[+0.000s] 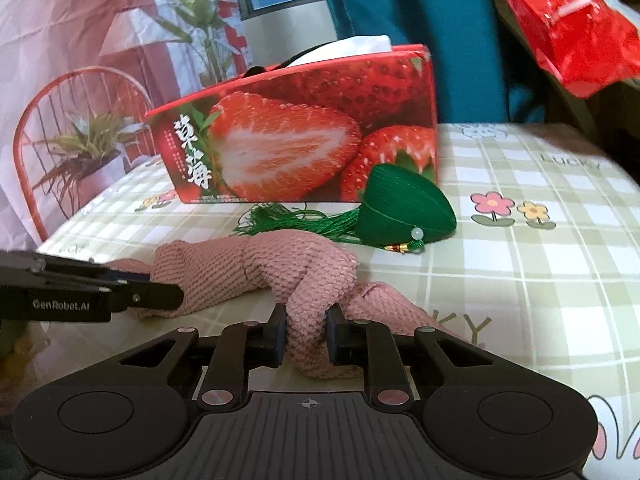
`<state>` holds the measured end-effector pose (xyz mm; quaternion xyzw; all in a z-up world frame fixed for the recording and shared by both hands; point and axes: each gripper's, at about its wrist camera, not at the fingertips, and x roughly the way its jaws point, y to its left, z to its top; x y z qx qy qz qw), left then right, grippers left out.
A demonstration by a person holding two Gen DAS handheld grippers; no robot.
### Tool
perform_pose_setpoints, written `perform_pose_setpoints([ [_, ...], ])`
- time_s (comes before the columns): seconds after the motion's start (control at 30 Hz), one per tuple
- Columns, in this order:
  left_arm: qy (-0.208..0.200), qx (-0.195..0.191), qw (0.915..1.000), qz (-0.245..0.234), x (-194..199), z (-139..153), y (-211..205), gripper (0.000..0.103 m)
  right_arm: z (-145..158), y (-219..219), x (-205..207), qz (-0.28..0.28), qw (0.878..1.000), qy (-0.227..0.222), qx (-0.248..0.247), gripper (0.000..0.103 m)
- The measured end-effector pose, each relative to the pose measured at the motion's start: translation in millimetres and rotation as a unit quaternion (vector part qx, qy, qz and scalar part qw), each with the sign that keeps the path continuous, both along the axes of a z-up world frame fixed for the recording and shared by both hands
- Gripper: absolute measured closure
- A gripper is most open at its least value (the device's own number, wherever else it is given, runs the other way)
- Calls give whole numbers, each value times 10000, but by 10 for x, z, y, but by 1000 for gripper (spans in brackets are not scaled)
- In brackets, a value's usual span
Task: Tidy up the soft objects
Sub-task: 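Close both tools on the pink knitted cloth, then carry the pink cloth into the red box and open both tools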
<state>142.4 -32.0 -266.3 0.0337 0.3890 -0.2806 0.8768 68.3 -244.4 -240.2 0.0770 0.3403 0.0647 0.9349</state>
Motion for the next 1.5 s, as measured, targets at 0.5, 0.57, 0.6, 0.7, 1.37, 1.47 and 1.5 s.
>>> perform_pose_setpoints([
  [0.5, -910, -1092, 9895, 250, 170, 913, 222, 84, 803, -150, 12, 120, 9941, -1054, 245, 88],
  [0.57, -986, -1170, 9877, 324, 300, 1080, 215, 84, 967, -156, 104, 160, 9921, -1214, 260, 88],
  [0.6, -1010, -1219, 9867, 374, 358, 1153, 213, 84, 1044, -159, 164, 174, 9914, -1272, 251, 88],
  [0.7, -1064, -1312, 9844, 501, 559, 1336, 167, 84, 1255, -176, 379, 199, 9892, -1429, 264, 88],
  [1.37, -988, -985, 9812, 1332, 1493, 1349, 84, 61, 1350, -157, 2015, -545, 9926, -1082, -91, 89],
  [1.47, -1039, -931, 9815, 1314, 1460, 1349, 118, 53, 1235, -168, 2028, -651, 9928, -1004, -12, 87],
  [1.5, -1079, -897, 9814, 1307, 1440, 1356, 125, 52, 1203, -159, 2026, -647, 9928, -1004, -57, 84],
])
